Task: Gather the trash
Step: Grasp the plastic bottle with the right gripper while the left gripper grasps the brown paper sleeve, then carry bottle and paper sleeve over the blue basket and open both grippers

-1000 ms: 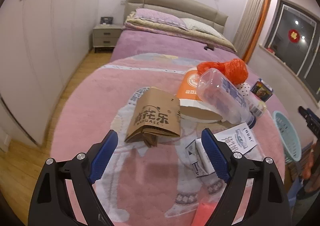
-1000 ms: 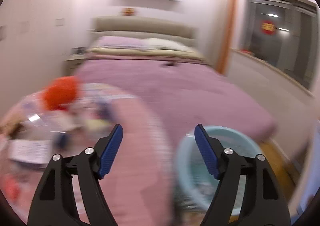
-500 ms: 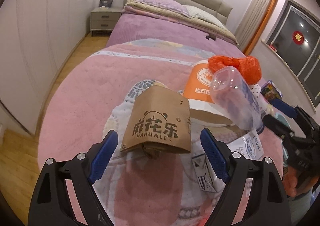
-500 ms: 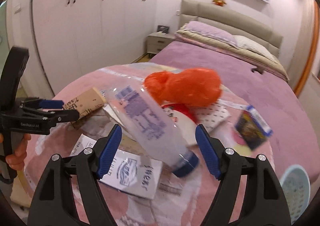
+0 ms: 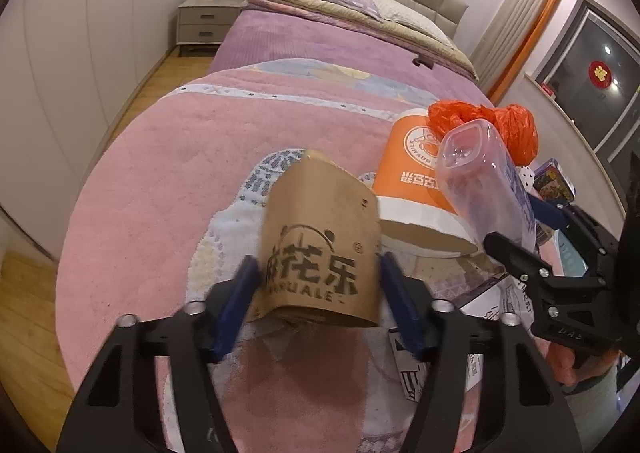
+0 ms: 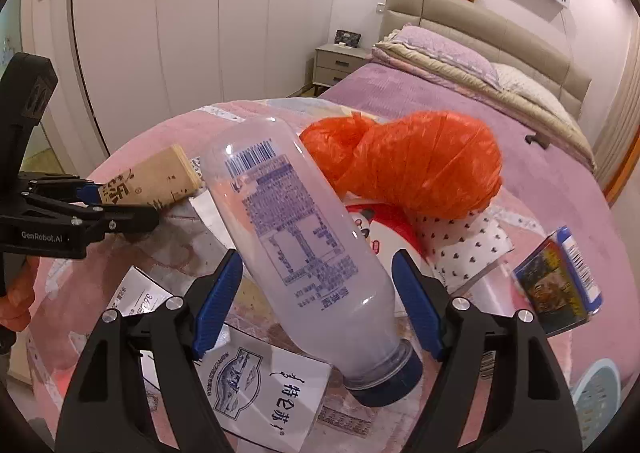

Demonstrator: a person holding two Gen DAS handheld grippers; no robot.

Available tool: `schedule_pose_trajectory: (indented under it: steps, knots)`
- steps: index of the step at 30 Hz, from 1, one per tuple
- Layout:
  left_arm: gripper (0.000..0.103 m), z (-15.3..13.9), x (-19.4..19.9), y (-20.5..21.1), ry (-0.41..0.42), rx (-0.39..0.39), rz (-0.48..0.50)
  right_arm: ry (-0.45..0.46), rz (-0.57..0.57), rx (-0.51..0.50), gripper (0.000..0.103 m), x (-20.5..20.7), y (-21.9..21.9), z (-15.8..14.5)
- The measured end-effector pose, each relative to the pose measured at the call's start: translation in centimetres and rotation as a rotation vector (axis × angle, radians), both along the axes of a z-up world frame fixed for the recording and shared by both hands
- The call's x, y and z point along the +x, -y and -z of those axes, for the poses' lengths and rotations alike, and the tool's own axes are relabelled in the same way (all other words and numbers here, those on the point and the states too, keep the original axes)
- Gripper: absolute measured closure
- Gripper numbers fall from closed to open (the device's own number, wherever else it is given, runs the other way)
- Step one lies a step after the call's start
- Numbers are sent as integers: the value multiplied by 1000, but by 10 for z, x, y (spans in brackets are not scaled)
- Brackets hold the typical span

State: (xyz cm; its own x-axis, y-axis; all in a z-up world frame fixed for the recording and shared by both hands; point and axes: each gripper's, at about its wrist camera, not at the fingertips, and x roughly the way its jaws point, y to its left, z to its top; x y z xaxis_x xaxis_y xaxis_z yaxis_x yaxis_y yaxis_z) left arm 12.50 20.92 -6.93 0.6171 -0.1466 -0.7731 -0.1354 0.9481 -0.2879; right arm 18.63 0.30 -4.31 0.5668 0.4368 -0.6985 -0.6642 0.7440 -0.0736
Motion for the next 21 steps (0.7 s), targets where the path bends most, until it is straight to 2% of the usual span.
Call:
schedule_pose_trajectory:
  steps: [3,5,7,12,21]
  knots:
    - [63,0,0,1,0,18,-3,3,-10,14,37,-4,6,-1]
    - [68,-2,-2,0,13,3,-2,3,-15,22,38,-6,10,-2]
    - [70,-4,-5,3,33,-8,4,11,-10,24,40,-8,13,-3]
    - [70,-21,-14,18,82,45,32,26,-1,69,41,-14,23,-12]
    - [70,-67,-31,59,186,65,107,111,70,164,41,-46,63,-58]
